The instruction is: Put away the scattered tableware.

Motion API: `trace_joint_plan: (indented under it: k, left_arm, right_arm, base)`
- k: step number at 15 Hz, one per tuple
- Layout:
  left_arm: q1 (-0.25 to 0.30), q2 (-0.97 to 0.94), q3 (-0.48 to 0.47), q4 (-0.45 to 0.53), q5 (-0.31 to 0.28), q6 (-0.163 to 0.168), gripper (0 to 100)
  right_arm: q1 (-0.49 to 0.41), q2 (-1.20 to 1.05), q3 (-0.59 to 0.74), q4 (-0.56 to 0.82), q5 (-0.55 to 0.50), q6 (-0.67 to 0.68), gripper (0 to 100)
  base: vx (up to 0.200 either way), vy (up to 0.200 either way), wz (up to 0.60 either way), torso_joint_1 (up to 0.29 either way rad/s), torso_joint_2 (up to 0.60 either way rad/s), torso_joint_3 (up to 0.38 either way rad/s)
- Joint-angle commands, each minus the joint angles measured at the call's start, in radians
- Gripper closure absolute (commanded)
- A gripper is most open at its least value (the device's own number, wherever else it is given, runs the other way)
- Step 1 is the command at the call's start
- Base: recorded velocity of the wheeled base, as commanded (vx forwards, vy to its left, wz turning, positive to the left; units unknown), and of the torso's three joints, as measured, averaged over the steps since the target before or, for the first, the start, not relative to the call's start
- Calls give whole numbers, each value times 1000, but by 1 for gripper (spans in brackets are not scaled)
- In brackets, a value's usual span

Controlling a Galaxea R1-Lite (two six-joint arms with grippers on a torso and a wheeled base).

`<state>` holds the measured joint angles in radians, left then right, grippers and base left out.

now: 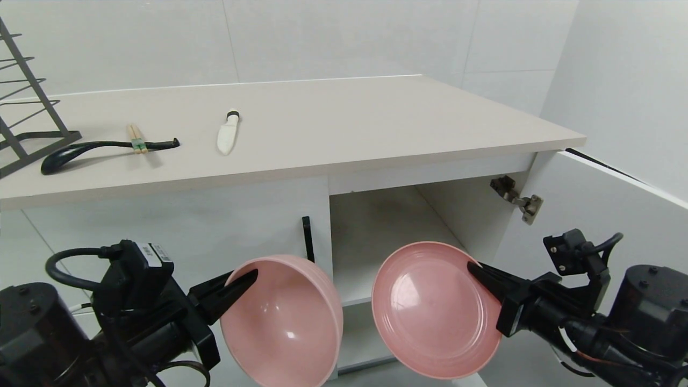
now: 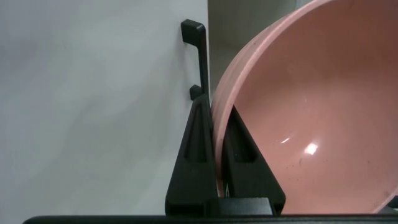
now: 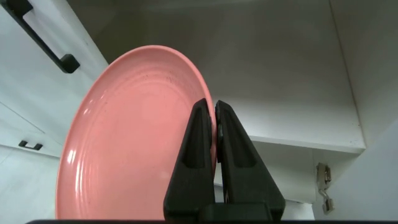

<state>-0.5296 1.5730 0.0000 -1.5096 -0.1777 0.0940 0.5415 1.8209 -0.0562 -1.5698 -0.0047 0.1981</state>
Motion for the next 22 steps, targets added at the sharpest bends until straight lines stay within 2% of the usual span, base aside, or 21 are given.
trace_joint_plan:
  k: [1, 5, 9, 18, 22]
  left_arm:
    - [14, -7, 0, -1, 0, 0, 100]
    - [8, -4, 0, 6, 0, 0, 100]
    - [8, -10, 0, 2, 0, 0, 100]
    - [13, -47, 0, 2, 0, 0, 100]
    - [13, -47, 0, 0, 0, 0, 100]
  right_arm:
    - [11, 5, 6, -1, 0, 0, 100]
    - [9, 95, 13, -1, 0, 32, 100]
    - [3, 204, -45, -1, 2, 34, 100]
    - [-127, 558, -419, -1, 2, 38, 100]
    - [-146, 611, -521, -1, 3, 124, 100]
  base:
    - [0, 0, 0, 0, 0, 0]
    - [0, 0, 0, 0, 0, 0]
    - [0, 0, 0, 0, 0, 0]
    - [0, 0, 0, 0, 0, 0]
    - [0, 0, 0, 0, 0, 0]
